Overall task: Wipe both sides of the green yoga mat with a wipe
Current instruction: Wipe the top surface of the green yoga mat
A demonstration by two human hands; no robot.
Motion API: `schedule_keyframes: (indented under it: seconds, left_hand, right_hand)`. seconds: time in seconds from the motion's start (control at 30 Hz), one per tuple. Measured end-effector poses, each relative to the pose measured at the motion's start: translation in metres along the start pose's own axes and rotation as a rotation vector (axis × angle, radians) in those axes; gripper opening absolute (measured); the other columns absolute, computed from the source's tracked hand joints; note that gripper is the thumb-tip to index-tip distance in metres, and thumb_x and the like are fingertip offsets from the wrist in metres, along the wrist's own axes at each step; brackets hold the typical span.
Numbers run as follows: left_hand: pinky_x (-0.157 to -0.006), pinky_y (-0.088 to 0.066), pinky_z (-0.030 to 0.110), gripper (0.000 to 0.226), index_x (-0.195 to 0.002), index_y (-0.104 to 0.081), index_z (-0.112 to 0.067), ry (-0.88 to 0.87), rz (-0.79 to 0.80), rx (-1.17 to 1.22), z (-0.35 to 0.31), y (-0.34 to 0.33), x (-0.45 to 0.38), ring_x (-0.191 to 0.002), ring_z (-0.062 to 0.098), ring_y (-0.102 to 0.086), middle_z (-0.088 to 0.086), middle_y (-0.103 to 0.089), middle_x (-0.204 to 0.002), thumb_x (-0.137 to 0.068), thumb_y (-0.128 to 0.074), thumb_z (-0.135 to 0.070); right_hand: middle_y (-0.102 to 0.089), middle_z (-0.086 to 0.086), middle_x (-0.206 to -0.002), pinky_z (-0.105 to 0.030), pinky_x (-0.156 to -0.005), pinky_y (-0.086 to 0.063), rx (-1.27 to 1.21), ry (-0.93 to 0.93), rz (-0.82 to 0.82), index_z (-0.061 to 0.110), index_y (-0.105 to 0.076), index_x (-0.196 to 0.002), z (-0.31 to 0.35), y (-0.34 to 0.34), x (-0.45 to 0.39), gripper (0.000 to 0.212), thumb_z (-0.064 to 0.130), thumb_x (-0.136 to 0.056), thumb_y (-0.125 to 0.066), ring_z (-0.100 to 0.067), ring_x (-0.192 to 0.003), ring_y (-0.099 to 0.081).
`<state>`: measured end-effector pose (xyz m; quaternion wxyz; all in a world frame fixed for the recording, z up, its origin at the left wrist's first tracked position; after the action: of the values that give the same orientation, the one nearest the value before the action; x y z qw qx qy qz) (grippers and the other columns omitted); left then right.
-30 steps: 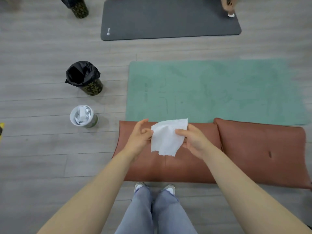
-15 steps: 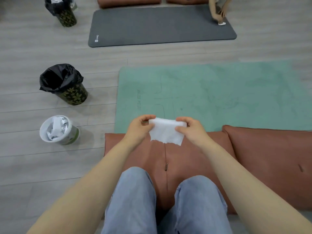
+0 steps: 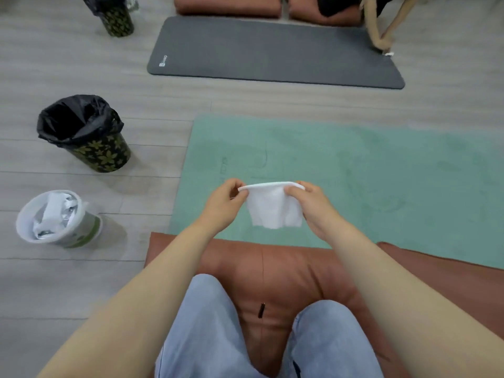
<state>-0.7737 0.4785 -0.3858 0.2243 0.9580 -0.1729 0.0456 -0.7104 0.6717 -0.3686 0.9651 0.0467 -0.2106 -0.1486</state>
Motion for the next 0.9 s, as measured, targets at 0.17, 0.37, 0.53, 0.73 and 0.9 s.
schedule_keyframes:
  seconds: [0.17, 0.37, 0.53, 0.73, 0.9]
  left_hand:
    - [-0.083, -0.054, 0.043, 0.010, -0.089, -0.058, -0.018, 0.180, -0.068, 0.216, 0.043, 0.009, -0.032, -0.070, 0.014, -0.056, 0.002, -0.061, -0.076, -0.098, -0.055, -0.015]
    - [-0.072, -0.049, 0.032, 0.011, -0.089, -0.060, -0.017, 0.345, -0.164, 0.337, 0.115, 0.025, -0.056, -0.071, 0.013, -0.057, -0.002, -0.063, -0.078, -0.099, -0.056, -0.015]
    - [-0.078, -0.045, 0.031, 0.012, -0.088, -0.059, -0.020, 0.468, -0.184, 0.185, 0.206, 0.045, -0.077, -0.076, 0.014, -0.059, 0.001, -0.064, -0.083, -0.097, -0.058, -0.012]
    - [-0.107, -0.036, 0.034, 0.045, -0.138, -0.045, 0.000, 0.765, 0.119, -0.365, 0.352, 0.065, -0.057, -0.130, 0.035, -0.048, 0.022, -0.051, -0.140, -0.096, -0.053, -0.016]
    - [-0.106, -0.035, 0.041, 0.055, -0.142, -0.035, 0.005, 0.819, -0.038, -0.334, 0.409, 0.085, -0.107, -0.131, 0.042, -0.044, 0.029, -0.043, -0.141, -0.095, -0.057, -0.015]
  right_hand:
    - [-0.063, -0.001, -0.090, -0.034, -0.071, -0.046, -0.212, -0.103, 0.303, 0.019, -0.055, -0.090, -0.008, -0.056, -0.048, 0.026, 0.032, -0.076, -0.072, -0.019, -0.083, -0.060]
    - [-0.068, -0.006, -0.095, -0.035, -0.076, -0.051, -0.213, -0.261, 0.341, 0.011, -0.059, -0.105, -0.048, -0.097, -0.106, 0.024, 0.009, -0.083, -0.068, -0.021, -0.085, -0.063]
    - [-0.064, -0.010, -0.089, -0.033, -0.072, -0.047, 0.002, -0.300, 0.339, 0.007, -0.061, -0.093, -0.079, -0.140, -0.167, 0.006, 0.006, -0.088, -0.061, -0.022, -0.082, -0.059]
    - [-0.067, -0.016, -0.100, -0.041, -0.082, -0.053, 0.136, -0.379, 0.172, 0.011, -0.062, -0.092, -0.138, -0.188, -0.220, 0.014, 0.011, -0.090, -0.048, -0.026, -0.087, -0.064]
    - [-0.068, -0.016, -0.100, -0.050, -0.088, -0.051, 0.339, -0.372, 0.163, 0.011, -0.063, -0.083, -0.191, -0.226, -0.257, 0.037, 0.039, -0.076, -0.040, -0.033, -0.096, -0.063]
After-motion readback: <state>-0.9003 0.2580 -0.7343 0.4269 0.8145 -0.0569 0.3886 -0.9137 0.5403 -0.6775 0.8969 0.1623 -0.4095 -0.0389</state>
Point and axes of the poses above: each hand's wrist, its own x-axis away from the middle knuckle, its own y-axis out of the back of the hand, z = x × y, the point moved 7 cm from there along -x, towards the middle knuckle
